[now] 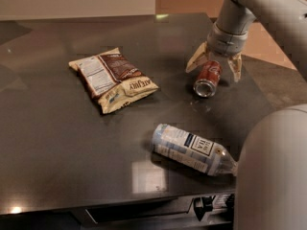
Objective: Place coke can upright
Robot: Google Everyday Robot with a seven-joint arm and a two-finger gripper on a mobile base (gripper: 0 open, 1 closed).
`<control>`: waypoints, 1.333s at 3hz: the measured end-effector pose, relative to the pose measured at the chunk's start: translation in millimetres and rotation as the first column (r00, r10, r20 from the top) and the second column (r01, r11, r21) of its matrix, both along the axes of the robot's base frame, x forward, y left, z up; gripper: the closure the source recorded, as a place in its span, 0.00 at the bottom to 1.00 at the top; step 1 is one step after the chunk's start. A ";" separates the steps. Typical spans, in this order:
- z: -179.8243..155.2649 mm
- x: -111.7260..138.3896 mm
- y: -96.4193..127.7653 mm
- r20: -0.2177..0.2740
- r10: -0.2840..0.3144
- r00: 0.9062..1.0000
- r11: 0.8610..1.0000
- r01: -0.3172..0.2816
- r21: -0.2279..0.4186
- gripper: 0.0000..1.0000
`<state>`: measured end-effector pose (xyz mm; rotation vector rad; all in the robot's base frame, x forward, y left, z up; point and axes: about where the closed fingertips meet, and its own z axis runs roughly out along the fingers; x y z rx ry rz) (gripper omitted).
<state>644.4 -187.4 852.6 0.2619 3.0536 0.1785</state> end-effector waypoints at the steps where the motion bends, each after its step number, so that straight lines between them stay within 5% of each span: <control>1: -9.4 7.2 0.4 -0.020 -0.022 1.000 1.000 0.022 -0.013 0.41; 3: -6.9 18.5 4.4 -0.004 -0.007 1.000 0.999 0.007 -0.045 0.87; 4: 14.0 24.2 4.0 0.090 0.080 0.993 0.995 -0.075 -0.059 1.00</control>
Offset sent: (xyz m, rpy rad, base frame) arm 0.0063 -0.0011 -0.0146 -0.0638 0.1008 -0.0537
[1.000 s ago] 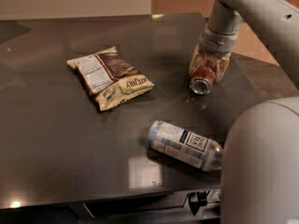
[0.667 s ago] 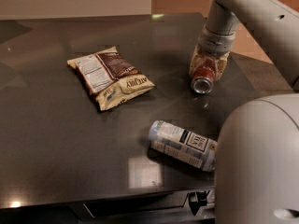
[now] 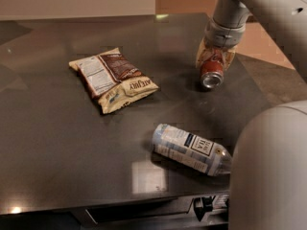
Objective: Place coke can upright
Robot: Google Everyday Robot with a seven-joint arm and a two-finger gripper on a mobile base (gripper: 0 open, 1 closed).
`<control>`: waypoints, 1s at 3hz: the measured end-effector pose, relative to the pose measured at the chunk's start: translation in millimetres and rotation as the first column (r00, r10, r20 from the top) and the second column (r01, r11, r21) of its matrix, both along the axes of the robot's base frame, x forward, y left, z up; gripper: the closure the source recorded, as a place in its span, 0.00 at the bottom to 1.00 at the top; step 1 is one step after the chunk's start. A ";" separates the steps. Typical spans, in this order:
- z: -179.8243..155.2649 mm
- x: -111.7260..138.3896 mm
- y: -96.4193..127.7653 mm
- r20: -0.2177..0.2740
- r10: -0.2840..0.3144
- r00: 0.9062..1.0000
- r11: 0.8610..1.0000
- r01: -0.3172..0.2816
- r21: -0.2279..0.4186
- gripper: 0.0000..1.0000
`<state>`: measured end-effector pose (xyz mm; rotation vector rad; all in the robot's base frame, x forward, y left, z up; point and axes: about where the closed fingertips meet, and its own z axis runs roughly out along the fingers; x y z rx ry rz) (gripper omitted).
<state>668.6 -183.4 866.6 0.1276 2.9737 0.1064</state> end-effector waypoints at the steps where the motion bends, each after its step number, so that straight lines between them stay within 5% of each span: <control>1: 22.3 3.7 1.7 0.099 0.119 0.988 0.993 -0.117 -0.027 1.00; 2: 42.8 4.9 6.7 0.202 0.247 0.948 0.969 -0.248 -0.023 1.00; 3: 56.4 6.5 18.1 0.290 0.379 0.879 0.922 -0.387 -0.032 1.00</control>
Offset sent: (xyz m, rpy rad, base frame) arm 0.0004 0.0124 0.0735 0.0379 -0.3471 0.4379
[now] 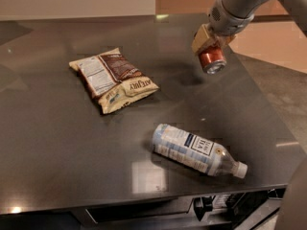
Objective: Place coke can upright
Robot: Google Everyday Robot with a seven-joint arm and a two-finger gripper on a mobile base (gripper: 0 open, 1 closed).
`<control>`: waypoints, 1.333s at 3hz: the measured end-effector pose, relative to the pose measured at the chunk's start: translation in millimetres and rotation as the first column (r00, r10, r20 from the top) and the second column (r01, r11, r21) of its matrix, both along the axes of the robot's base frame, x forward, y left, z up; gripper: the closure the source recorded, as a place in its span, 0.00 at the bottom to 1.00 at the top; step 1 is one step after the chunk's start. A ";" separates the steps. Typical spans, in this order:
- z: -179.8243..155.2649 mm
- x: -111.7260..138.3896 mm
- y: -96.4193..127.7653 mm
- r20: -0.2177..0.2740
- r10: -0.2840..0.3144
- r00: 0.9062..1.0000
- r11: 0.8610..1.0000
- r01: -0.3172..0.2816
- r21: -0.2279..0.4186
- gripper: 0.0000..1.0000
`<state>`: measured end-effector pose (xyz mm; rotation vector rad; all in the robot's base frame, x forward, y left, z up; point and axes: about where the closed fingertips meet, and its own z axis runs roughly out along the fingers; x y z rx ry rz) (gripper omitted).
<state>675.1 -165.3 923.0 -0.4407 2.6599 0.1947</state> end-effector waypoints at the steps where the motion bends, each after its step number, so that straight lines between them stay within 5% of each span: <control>1: 12.5 -1.3 11.7 0.095 0.142 0.985 0.989 -0.145 0.031 1.00; 2: 19.1 -4.6 23.2 0.175 0.263 0.949 0.961 -0.273 0.035 1.00; 4: 17.3 -13.8 26.5 0.320 0.373 0.871 0.921 -0.390 -0.014 1.00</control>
Offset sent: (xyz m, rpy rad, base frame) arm -0.0133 0.0347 0.0316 0.0824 -0.2793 0.4395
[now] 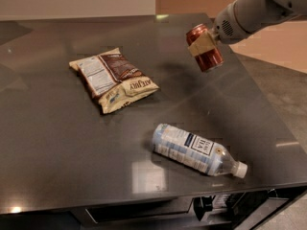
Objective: Place coke can upright
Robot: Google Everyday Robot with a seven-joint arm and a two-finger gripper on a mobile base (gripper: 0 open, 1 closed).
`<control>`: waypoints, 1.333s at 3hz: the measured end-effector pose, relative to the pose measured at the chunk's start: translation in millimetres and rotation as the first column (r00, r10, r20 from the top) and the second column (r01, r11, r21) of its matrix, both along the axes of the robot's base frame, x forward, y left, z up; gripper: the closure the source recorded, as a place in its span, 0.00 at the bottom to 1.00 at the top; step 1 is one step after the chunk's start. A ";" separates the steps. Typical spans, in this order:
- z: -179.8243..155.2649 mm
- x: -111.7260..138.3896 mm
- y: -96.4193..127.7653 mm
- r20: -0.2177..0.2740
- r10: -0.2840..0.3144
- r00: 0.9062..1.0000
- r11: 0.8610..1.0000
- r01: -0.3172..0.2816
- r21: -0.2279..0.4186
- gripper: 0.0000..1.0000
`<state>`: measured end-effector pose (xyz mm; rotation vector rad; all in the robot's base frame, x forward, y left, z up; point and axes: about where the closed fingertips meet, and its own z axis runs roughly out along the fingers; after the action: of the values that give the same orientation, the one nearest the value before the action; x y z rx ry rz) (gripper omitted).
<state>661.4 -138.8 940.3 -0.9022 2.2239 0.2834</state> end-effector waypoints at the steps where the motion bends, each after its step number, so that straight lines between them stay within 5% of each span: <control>1: -2.4 -1.5 0.4 0.056 0.020 0.998 1.000 -0.020 0.006 1.00; 2: -1.1 1.4 -7.1 0.171 0.057 0.984 0.989 -0.079 0.125 1.00; 4: -4.6 -0.4 -15.8 0.302 0.172 0.938 0.933 -0.253 0.254 1.00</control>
Offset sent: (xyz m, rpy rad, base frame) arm -0.0061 -0.0277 0.0119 0.2890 -0.3069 0.1343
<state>661.0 -154.6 935.7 -0.9594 1.7729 0.5381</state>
